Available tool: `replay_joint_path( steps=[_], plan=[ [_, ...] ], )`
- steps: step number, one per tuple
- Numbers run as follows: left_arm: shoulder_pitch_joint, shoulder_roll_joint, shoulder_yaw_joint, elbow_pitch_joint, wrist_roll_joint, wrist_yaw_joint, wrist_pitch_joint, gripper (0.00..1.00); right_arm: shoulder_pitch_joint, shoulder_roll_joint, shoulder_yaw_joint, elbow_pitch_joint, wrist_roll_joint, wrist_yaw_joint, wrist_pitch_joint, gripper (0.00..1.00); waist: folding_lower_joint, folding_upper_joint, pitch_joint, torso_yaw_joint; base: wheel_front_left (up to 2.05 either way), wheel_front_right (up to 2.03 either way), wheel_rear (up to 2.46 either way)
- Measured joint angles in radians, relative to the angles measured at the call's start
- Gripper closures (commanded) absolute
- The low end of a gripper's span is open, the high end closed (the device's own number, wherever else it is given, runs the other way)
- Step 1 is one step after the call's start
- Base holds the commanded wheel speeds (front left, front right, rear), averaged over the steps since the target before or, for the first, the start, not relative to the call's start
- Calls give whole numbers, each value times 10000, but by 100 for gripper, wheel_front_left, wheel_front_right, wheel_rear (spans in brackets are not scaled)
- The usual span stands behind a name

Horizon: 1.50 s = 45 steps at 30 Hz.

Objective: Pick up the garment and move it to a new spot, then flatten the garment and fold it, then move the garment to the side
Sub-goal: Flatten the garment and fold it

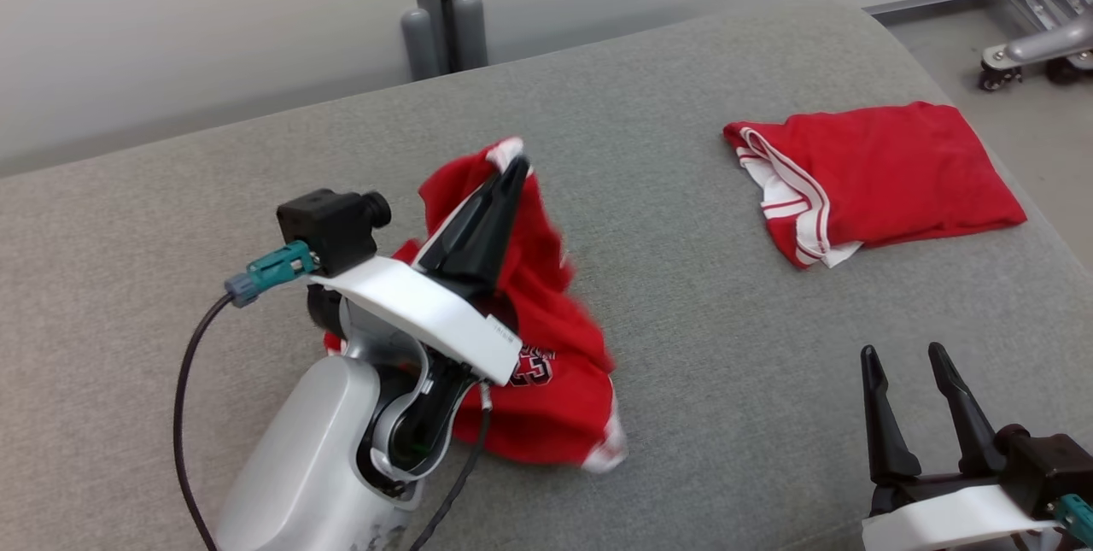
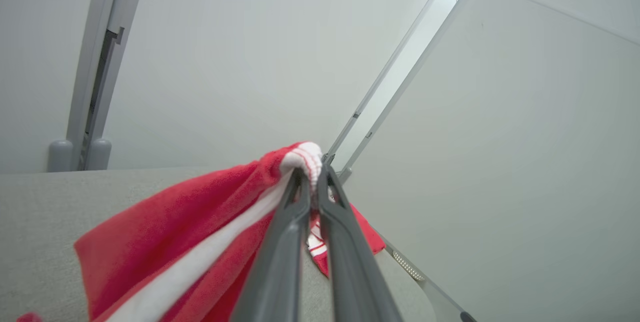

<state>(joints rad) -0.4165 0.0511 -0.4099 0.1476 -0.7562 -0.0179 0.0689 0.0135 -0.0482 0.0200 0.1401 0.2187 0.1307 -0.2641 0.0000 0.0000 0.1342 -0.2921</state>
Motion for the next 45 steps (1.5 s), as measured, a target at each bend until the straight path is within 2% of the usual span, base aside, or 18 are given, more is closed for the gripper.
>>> replay_joint_path(
  steps=[3, 8, 15, 18, 24, 26, 29, 31, 32, 33, 35, 36, 37, 41, 42, 43, 45],
  plan=[
    [-169, -36, -221, -1055, -719, 719, -412, 100, 11, -2, 12, -6, -58, 0, 0, 0, 0, 0, -81, 212, 0, 0, 0],
    [139, -21, -77, -2512, -1843, 1503, -920, 100, 131, 2, -100, -10, -201, 0, 0, 0, 0, 0, -204, 670, 0, 0, 0],
    [1911, 176, 593, -3647, -2591, 2102, -1011, 100, 287, 2, -174, 25, -274, 0, 0, 0, 0, 0, -444, 1454, 0, 0, 0],
    [3101, 708, 899, -3639, -2729, 2276, -976, 100, 378, -6, -169, 48, -297, 0, 0, 0, 0, 0, -569, 1781, 0, 0, 0],
    [5680, 2186, 1662, -2709, -2644, 2475, -980, 100, 533, 2, -226, 113, -370, 0, 0, 0, 0, 0, -742, 2292, 0, 0, 0],
    [6394, 2502, 1685, -1977, -2778, 2176, -871, 100, 595, 2, -261, 182, -410, 0, 0, 0, 0, 0, -757, 2451, 0, 0, 0],
    [6760, 2581, 1670, -727, -2947, 1607, -943, 100, 660, 2, -215, 303, -466, 0, 0, 0, 0, 0, -759, 2691, 0, 0, 0],
    [6715, 2535, 1708, 10, -2894, 1480, -1281, 100, 685, 4, -194, 337, -481, 2, 0, 0, 0, 0, -764, 2831, 0, 0, 0],
    [6667, 2523, 1741, 393, -2784, 1455, -1471, 85, 684, 2, -192, 353, -508, 0, 0, 0, 0, 0, -779, 2883, 0, 0, 0],
    [6603, 2491, 1797, 732, -2685, 1467, -1716, 63, 684, 2, -203, 372, -510, 2, 0, 0, 0, 0, -803, 2922, 0, 0, 0],
    [6431, 2405, 2151, 1392, -2460, 1726, -2493, 57, 684, 2, -205, 391, -514, 0, 0, 0, 0, 0, -855, 2969, 0, 0, 0],
    [6309, 2389, 2380, 1726, -2288, 1946, -2847, 34, 686, 0, -222, 403, -520, 0, 0, 0, 0, 0, -879, 2986, 0, 0, 0],
    [6190, 2393, 2627, 2013, -2180, 2077, -3030, 0, 691, 0, -219, 407, -523, 0, 0, 0, 0, 0, -902, 3004, 0, 0, 0],
    [5837, 2259, 2941, 2387, -1618, 2127, -3248, 0, 775, 4, -198, 443, -614, 2, 0, 0, 0, 0, -977, 3029, 0, 0, 0],
    [5598, 2429, 3292, 2086, -930, 2502, -3289, 0, 788, 2, -244, 443, -614, 2, 0, 0, 0, 0, -984, 3017, 0, 0, 0],
    [5474, 2418, 3570, 1693, -569, 2614, -3294, 0, 789, 0, -272, 439, -616, 0, 0, 0, 0, 0, -971, 3014, 0, 0, 0],
    [5163, 2096, 3760, 876, -272, 2487, -3327, 0, 787, 4, -272, 422, -616, 0, 2, 0, 0, 0, -938, 3010, 0, 0, 0]
  ],
)
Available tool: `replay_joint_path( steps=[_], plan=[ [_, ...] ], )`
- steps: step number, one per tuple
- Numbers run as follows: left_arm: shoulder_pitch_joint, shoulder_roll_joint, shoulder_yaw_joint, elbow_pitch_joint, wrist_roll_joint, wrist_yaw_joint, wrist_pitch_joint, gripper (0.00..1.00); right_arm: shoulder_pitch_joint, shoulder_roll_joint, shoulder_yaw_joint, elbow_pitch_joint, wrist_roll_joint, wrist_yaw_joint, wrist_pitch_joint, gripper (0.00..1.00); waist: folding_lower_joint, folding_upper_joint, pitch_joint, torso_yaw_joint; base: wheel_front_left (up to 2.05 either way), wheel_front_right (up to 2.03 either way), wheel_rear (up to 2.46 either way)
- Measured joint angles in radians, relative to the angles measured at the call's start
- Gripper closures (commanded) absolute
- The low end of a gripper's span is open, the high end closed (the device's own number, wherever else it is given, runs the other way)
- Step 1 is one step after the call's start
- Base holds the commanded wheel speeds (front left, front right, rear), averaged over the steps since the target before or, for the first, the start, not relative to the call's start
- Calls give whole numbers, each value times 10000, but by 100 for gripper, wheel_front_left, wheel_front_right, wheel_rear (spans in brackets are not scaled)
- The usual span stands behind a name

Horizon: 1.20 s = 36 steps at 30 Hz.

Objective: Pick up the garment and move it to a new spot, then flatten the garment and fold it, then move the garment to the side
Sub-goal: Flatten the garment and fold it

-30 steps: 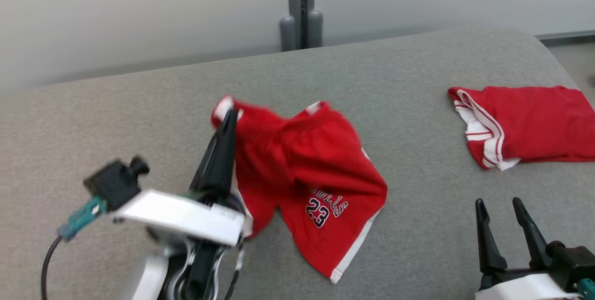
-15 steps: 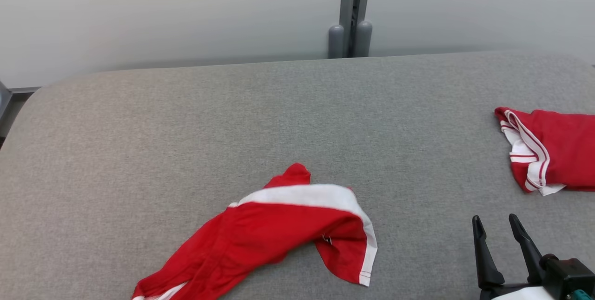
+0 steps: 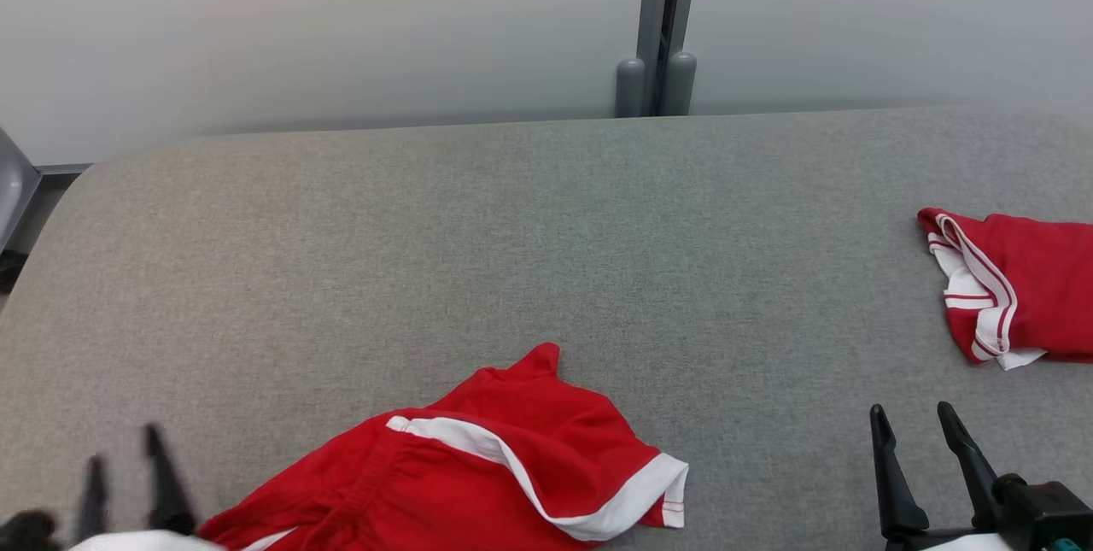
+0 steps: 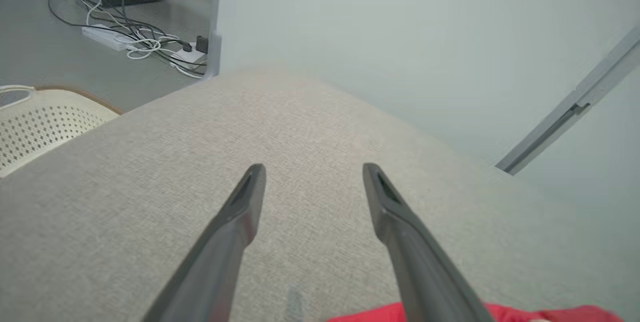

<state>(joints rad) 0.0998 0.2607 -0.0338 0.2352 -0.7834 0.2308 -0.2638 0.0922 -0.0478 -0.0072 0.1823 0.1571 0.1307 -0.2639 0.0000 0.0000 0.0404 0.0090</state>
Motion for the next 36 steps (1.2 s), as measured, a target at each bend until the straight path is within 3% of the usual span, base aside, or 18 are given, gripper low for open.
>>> replay_joint_path(
  steps=[2, 6, 8, 13, 21, 25, 26, 27, 28, 36],
  plan=[
    [-175, -362, -650, -512, 102, -426, 134, 0, 0, -4, 25, 10, 0, 0, -2, 0, 0, 0, 35, -12, 0, 0, 0],
    [-790, -815, -2038, -840, -113, -959, 1850, 0, -80, 0, 151, 31, 2, 0, -2, 0, 0, 0, 173, -51, 0, 0, 0],
    [-1151, -698, -2602, -537, 213, -872, 2568, 0, -246, -2, 284, 69, 17, 0, -2, 0, 0, 0, 220, -151, 0, 0, 0],
    [-1374, -533, -2811, -322, 320, -625, 3185, 0, -349, 4, 305, 105, 198, 2, -2, 0, 0, 0, 274, -612, 0, 0, 0],
    [-227, 217, -2715, -1567, 244, -270, 3877, 0, -197, -6, 98, 134, 274, 0, -2, 0, 0, 0, 443, -1057, 0, 0, 0],
    [-17, 309, -2949, -1962, 109, -395, 4301, 0, -208, -6, 102, 125, 280, 0, -2, 0, 0, 0, 514, -940, 0, 0, 0],
    [-16, 288, -3014, -2061, 19, -453, 4397, 39, -224, -4, 109, 121, 280, 0, -2, 0, 0, 0, 526, -898, 0, 0, 0],
    [-16, 288, -3014, -2061, 19, -453, 4397, 89, -224, -4, 109, 121, 280, 0, -2, 0, 0, 0, 526, -898, 0, 0, 0],
    [-10, 276, -3080, -2173, -21, -495, 4449, 100, -250, -2, 119, 121, 280, 0, -2, 0, 0, 0, 532, -859, 0, 0, 0],
    [1259, 410, -3622, -3037, -709, -1089, 5085, 100, -245, -4, 59, 115, 253, 0, -2, 0, 0, 0, 494, -523, 0, 0, 0]
  ],
)
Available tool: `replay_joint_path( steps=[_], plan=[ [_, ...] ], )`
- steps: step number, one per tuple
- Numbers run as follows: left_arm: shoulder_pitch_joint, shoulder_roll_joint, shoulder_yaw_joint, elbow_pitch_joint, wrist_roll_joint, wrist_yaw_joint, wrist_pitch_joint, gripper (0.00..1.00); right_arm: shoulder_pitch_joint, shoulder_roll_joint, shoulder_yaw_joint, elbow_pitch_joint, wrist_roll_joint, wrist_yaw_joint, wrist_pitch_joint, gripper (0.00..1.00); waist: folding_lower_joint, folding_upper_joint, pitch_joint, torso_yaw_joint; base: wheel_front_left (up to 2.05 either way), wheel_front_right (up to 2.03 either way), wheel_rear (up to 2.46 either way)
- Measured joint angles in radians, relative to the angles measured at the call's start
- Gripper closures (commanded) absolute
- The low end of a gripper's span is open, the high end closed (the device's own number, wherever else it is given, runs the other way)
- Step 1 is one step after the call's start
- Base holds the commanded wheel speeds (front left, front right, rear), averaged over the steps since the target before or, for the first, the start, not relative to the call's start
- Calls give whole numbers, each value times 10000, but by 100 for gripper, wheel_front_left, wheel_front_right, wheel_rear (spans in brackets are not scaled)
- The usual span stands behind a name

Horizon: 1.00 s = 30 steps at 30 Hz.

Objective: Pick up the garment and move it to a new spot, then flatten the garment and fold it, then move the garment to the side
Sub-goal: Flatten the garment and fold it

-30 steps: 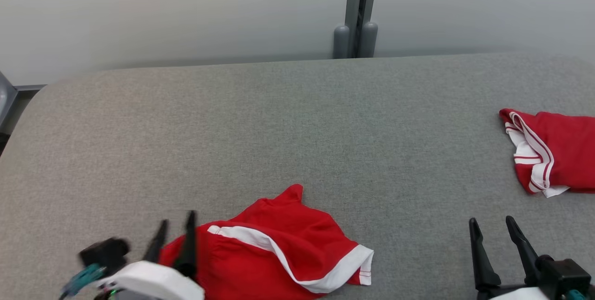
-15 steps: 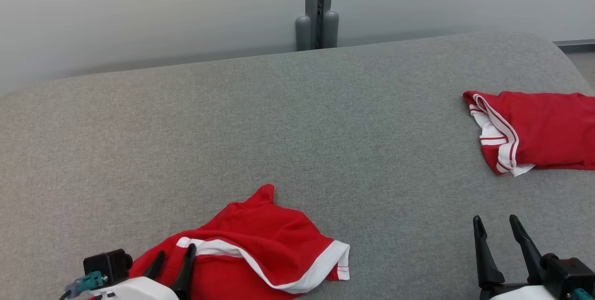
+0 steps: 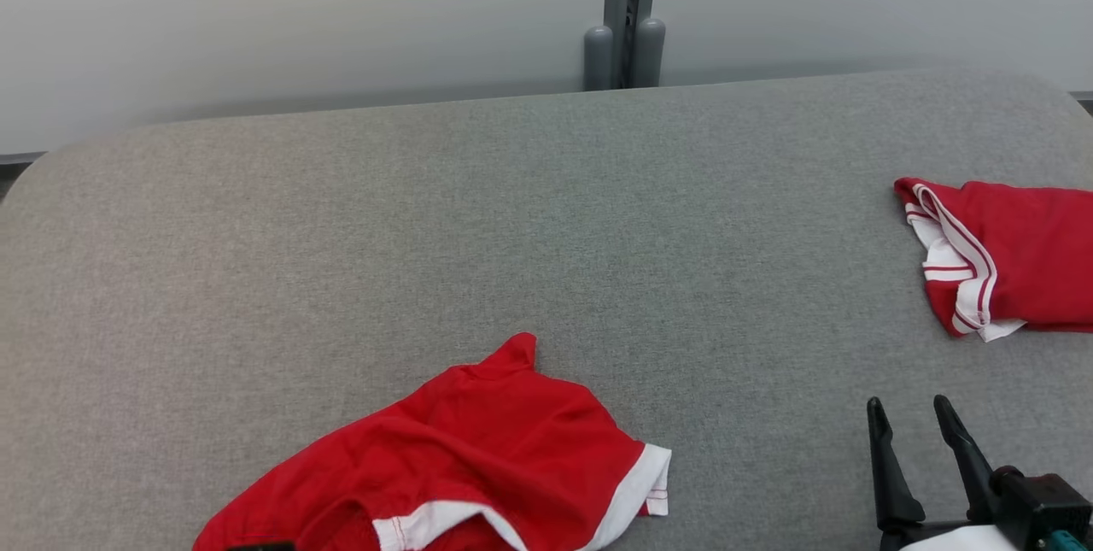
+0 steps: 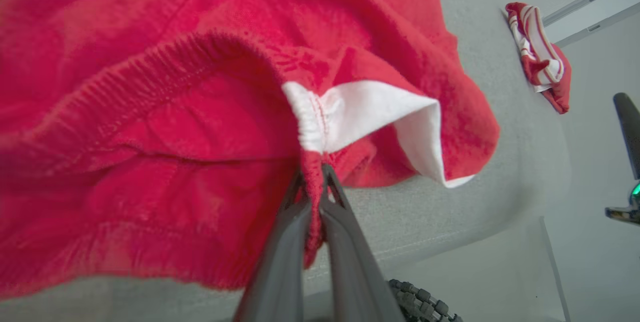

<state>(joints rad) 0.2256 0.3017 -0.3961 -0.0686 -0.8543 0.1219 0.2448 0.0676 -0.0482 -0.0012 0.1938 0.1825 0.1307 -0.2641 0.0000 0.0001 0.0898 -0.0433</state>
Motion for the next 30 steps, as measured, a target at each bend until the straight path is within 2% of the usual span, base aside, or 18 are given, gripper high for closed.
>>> replay_joint_path(
  steps=[3, 4, 5, 6, 9, 13, 17, 22, 27, 28, 30],
  plan=[
    [351, 94, 90, 27, -42, 27, -92, 100, 58, 0, 77, 42, -42, 0, 0, 0, -1, 0, 13, 158, 0, 0, 0],
    [378, 90, 127, 86, -61, 44, -125, 94, 51, 0, 104, 40, -46, 0, 0, 0, 0, 0, 25, 210, 0, 0, 0],
    [380, 56, 163, 146, -94, 54, -215, 51, 47, 2, 134, 40, -56, 0, 0, 0, -1, 0, 39, 258, 0, 0, 0],
    [383, 10, 217, 228, -157, 54, -255, 0, 47, 4, 163, 42, -56, 0, 0, 0, 0, 0, 50, 297, 0, 0, 0],
    [412, -33, 209, 374, -259, -44, -286, 0, 35, 2, 178, 40, -58, 0, 0, 0, -1, 0, 80, 377, 0, 0, 0],
    [551, -109, 297, -38, -784, -508, -309, 0, 17, 4, 148, 35, -115, 0, 0, 0, 0, 0, 104, 427, 0, 0, 0],
    [777, 157, 731, -828, -859, -665, -685, 0, 44, 6, 4, 0, -165, 0, 2, 0, 0, 0, 49, 444, 0, 0, 0],
    [980, 313, 1135, -1586, -462, -397, -1300, 0, 160, -4, -142, -575, -736, 0, 0, 0, 0, 0, -245, 529, 0, 0, 0],
    [952, -50, 1522, -1730, 270, 102, -2522, 0, 291, -2, -257, -1127, -1269, 2, 2, 0, 0, 0, -695, 665, 0, 0, 0],
    [948, -81, 1597, -1636, 510, 176, -2840, 0, 316, 2, -286, -1231, -1313, 2, 0, 0, 0, -1, -790, 698, 0, 0, 0],
    [938, 211, 1511, -1185, 1534, 259, -3473, 0, 375, 4, -412, -1436, -1356, 2, 0, 0, 0, 0, -963, 768, 0, 0, 0]
  ],
)
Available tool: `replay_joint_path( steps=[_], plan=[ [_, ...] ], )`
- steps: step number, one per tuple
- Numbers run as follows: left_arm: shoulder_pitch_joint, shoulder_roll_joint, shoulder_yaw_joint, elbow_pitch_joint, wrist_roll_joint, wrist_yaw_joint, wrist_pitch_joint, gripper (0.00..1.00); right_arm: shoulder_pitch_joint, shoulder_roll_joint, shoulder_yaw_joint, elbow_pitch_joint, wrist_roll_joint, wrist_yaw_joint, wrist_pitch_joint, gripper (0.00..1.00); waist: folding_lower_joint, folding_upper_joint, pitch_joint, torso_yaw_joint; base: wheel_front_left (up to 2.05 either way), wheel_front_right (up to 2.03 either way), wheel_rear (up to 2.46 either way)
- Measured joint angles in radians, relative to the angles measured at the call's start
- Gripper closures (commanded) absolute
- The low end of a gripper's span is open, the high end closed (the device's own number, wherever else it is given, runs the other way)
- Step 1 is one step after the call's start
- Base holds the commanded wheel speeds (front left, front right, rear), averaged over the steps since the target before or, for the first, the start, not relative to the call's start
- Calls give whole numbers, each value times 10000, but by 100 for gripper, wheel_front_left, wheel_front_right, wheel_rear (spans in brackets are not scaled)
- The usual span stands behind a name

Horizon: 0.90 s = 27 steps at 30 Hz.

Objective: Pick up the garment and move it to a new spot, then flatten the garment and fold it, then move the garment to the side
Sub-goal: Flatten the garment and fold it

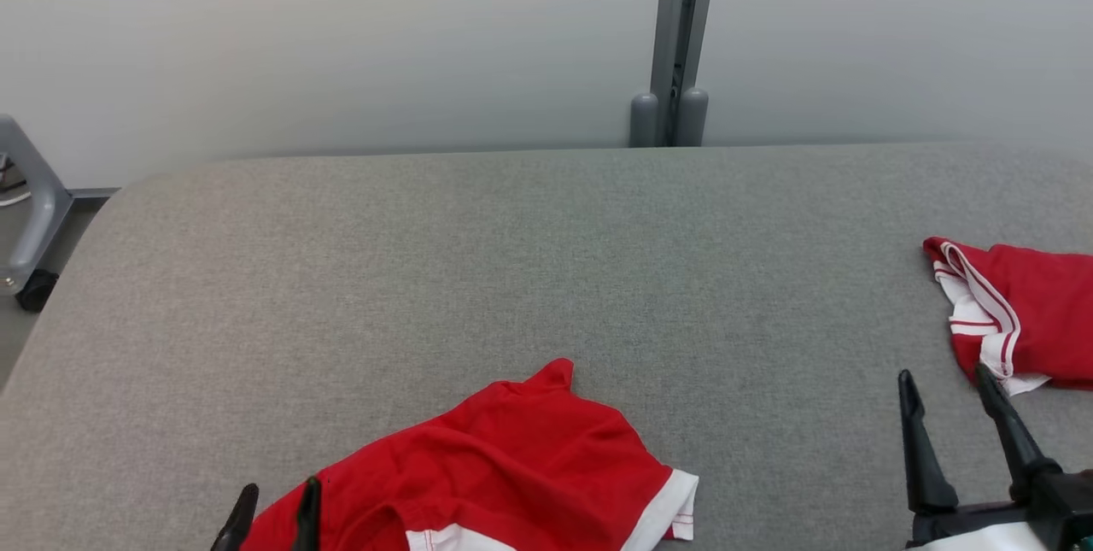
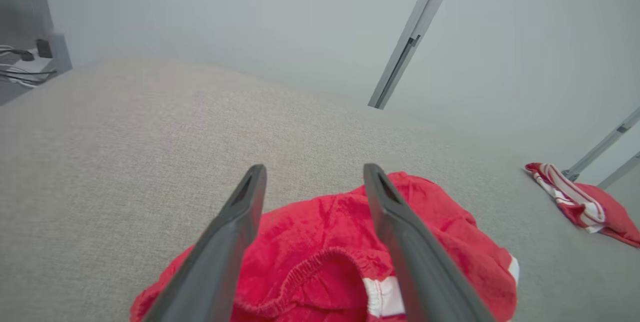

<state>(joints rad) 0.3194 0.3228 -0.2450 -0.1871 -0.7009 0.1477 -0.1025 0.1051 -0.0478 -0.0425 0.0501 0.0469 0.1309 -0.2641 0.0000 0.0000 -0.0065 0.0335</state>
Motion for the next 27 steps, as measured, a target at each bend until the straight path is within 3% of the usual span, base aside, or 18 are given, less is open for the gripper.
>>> replay_joint_path(
  steps=[4, 7, 13, 19, 25, 27],
  plan=[
    [-158, -171, -111, 1080, 959, -27, -1235, 0, 99, -2, -416, -245, 100, 0, 0, 0, 0, 0, -261, 168, 0, 0, 0],
    [-476, -410, 113, 1766, 1622, -163, -1551, 0, 230, -2, -686, -272, 324, 0, 0, 0, 0, 0, -377, 299, 0, 0, 0],
    [-816, -1576, 1404, 1983, 3246, -886, -1592, 0, 552, -6, -949, 244, 485, -2, 0, 0, 0, 0, -435, 403, 0, 0, 0],
    [-792, -2408, 2472, 2104, 4255, -1651, -1592, 0, 632, 6, -437, 520, 497, 0, 0, 0, 0, 0, -344, 248, 0, 0, 0],
    [-768, -2671, 3101, 1814, 4527, -2138, -1592, 0, 470, -4, 79, 322, 341, -2, 0, 0, 0, 0, -217, 205, 0, 0, 0],
    [-550, -2686, 3007, 1465, 4161, -2357, -1616, 0, 379, -153, 930, 263, 337, -2, 0, 0, 0, 0, -154, 173, 0, 0, 0]
  ],
)
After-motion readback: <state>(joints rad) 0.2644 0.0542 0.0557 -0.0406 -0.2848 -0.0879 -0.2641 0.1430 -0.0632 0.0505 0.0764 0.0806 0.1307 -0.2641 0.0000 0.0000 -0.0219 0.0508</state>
